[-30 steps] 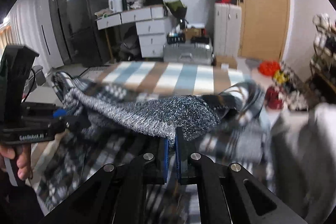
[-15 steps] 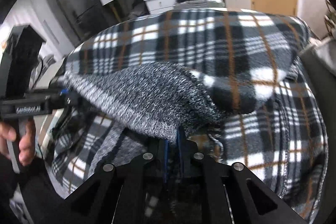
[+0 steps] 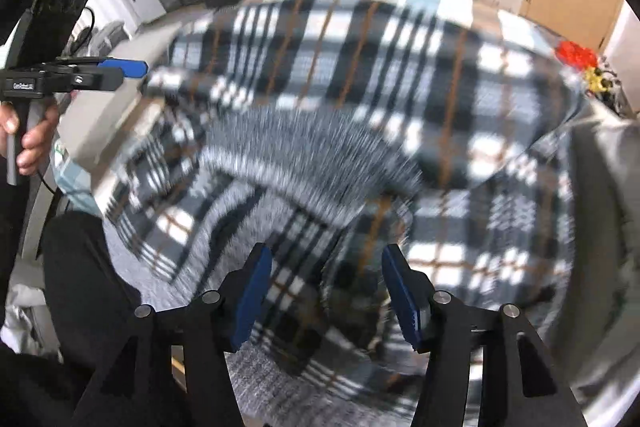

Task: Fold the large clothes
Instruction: 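Lift the hem with both grippers and fold it over the shirt body, then open both grippers and press the folded shirt flat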

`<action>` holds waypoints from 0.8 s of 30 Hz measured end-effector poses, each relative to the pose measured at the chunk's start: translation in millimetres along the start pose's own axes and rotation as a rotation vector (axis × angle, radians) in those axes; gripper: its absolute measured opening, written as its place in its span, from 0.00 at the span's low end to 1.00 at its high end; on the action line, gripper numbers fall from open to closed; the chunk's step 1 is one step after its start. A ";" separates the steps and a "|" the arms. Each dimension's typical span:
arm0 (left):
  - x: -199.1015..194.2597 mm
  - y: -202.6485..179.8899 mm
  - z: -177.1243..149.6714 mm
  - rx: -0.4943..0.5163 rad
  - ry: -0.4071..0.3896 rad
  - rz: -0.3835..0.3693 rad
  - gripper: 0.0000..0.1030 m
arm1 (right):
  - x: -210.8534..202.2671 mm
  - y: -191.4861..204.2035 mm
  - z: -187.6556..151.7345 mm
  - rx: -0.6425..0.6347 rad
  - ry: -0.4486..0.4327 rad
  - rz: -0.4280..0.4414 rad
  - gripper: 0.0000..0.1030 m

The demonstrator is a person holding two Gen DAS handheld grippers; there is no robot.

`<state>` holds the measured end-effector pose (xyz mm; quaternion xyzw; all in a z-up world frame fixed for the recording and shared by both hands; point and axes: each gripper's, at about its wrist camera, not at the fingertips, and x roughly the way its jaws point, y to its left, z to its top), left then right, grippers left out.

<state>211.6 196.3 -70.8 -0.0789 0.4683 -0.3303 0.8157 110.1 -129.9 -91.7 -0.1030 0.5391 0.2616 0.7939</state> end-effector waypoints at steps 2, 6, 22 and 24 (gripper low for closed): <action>-7.3 7.9 17.4 -0.027 -0.071 0.009 0.78 | -19.3 -9.7 18.5 0.054 -0.062 0.009 0.68; 32.6 30.0 53.5 -0.129 0.013 -0.056 0.78 | -29.7 -23.9 64.9 0.121 -0.168 -0.016 0.81; 112.9 62.7 52.3 -0.108 0.188 0.112 0.78 | 89.2 -107.8 84.4 0.105 0.083 -0.126 0.85; 115.8 59.9 58.0 -0.092 0.200 0.147 0.78 | 87.3 -105.8 86.6 0.116 0.081 -0.131 0.86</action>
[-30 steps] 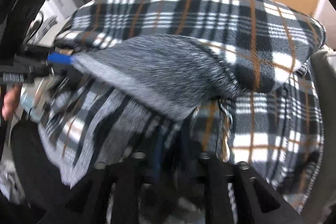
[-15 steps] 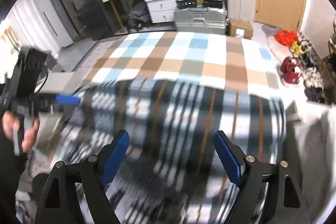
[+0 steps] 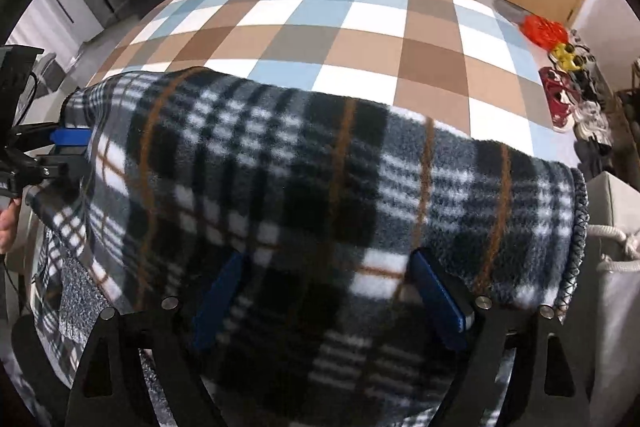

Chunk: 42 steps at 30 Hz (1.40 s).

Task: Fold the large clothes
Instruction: 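Open both grippers and press the folded shirt flat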

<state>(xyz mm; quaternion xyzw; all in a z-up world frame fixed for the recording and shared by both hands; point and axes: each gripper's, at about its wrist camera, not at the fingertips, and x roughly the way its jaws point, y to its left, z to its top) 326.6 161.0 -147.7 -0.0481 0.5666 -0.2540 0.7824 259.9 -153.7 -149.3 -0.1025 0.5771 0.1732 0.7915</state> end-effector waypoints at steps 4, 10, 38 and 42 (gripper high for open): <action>-20.9 -0.4 -2.0 0.008 -0.008 0.012 0.78 | -27.8 -2.2 12.7 0.055 -0.033 0.069 0.85; -23.7 12.7 -30.9 0.060 -0.002 0.064 0.78 | -13.4 -18.3 7.4 0.042 0.004 -0.026 0.89; -81.7 -46.9 -41.3 0.184 -0.105 0.118 0.78 | -70.1 30.2 13.3 0.026 -0.092 -0.075 0.97; -42.6 -61.9 -12.9 0.116 -0.073 0.065 0.78 | -36.1 21.3 45.3 0.154 -0.046 -0.004 0.97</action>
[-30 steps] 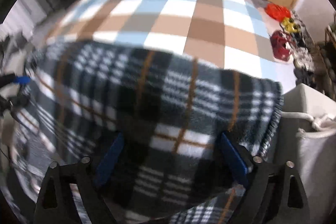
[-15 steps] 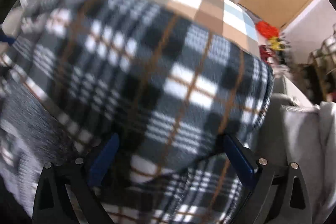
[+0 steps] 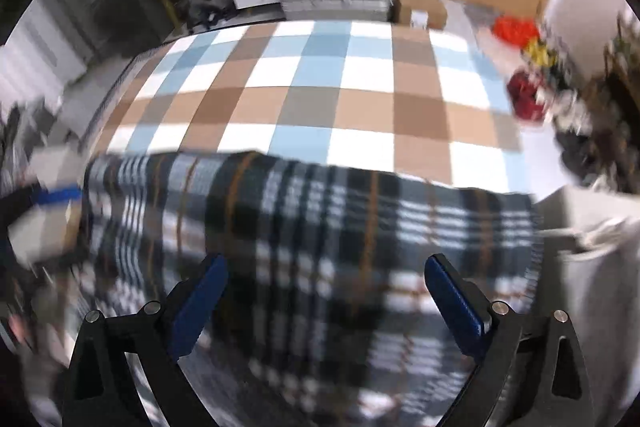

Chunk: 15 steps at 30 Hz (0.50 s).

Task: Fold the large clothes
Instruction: 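Open both grippers and press the folded shirt flat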

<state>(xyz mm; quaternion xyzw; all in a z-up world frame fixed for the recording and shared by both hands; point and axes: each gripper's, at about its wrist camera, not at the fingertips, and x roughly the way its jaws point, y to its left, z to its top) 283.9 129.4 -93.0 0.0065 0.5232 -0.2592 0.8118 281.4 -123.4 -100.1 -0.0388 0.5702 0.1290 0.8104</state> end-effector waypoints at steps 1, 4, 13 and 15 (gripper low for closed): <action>9.7 0.7 1.9 -0.016 0.022 -0.002 0.78 | 13.0 -1.9 5.2 0.034 0.027 0.005 0.97; 59.3 2.0 10.7 -0.014 0.165 0.076 0.78 | 54.7 -6.4 4.8 0.062 0.141 -0.040 1.00; 69.6 8.5 12.6 -0.039 0.132 0.104 0.83 | 62.9 -5.5 6.2 0.004 0.025 -0.060 1.00; 60.1 6.4 8.2 -0.033 0.135 0.099 0.83 | 52.0 -6.3 2.5 -0.011 0.010 -0.041 1.00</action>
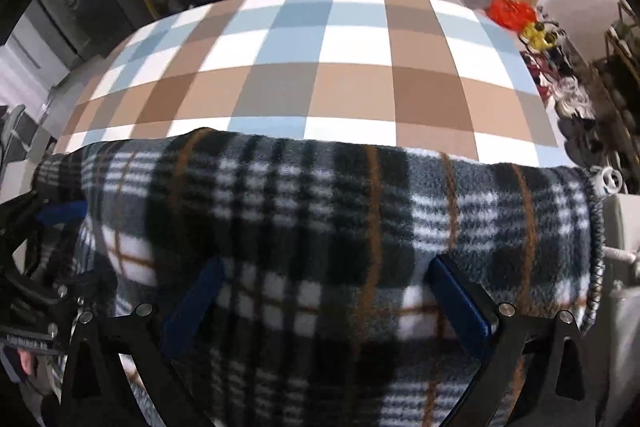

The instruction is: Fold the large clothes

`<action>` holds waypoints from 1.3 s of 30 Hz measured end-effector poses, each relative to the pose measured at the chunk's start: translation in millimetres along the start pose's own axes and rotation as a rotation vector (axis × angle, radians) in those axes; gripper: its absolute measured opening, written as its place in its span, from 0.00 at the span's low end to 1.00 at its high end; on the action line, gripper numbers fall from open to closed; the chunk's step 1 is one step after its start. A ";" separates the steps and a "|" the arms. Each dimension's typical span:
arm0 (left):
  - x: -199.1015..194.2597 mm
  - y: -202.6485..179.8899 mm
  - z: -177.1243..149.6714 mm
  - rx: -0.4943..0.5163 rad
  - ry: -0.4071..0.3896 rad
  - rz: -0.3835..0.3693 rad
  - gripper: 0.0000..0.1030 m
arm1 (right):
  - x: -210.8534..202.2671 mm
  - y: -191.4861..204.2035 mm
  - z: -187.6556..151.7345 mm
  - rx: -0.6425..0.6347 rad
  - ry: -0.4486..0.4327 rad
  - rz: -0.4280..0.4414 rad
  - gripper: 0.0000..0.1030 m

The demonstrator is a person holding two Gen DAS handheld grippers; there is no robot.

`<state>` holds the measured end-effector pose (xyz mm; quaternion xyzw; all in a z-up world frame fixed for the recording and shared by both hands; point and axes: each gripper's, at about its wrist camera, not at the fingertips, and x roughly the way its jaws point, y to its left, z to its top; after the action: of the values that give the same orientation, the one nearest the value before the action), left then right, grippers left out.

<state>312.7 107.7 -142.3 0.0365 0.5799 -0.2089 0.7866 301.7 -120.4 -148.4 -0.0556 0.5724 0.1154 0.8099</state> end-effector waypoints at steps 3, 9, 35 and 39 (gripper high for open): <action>-18.4 8.3 -20.0 -0.016 0.005 -0.002 0.83 | -31.1 -9.2 -18.8 -0.004 -0.069 0.045 1.00; -0.6 25.4 -53.4 0.036 0.032 0.016 0.83 | -10.2 -10.9 -66.5 -0.120 0.042 0.016 1.00; -182.8 -79.2 -205.9 -0.080 -0.692 0.119 0.84 | -229.0 52.0 -272.0 0.069 -0.751 0.233 1.00; -185.1 -92.0 -237.4 -0.067 -0.765 0.214 0.84 | -246.2 54.4 -316.3 0.052 -0.826 0.211 1.00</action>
<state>21.1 148.2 -30.6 -0.0094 0.2445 -0.1052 0.9639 -79.4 -168.4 -21.6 0.0745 0.2051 0.1956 0.9561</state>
